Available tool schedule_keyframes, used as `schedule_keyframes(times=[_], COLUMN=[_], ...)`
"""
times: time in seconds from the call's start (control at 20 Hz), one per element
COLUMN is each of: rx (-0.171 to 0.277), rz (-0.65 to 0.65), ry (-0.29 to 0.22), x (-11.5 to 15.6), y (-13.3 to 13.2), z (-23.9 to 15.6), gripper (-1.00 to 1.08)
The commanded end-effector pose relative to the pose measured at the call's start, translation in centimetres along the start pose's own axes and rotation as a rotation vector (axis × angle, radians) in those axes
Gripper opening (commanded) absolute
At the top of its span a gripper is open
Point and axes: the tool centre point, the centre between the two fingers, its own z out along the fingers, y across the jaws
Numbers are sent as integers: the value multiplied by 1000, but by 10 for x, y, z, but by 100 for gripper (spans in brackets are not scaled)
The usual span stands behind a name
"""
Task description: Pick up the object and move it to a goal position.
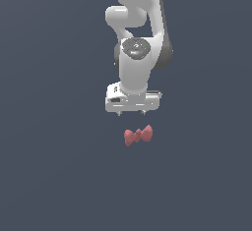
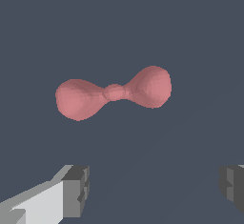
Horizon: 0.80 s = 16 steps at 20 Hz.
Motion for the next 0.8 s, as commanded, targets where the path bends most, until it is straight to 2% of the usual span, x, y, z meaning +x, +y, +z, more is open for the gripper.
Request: schedule_keyframes(times=[0.0,0.75], rx=[0,15], rz=[0,-41], ry=[0,14], x=[0,7], y=[0,-11], z=[0,-3], gripper=[100,100])
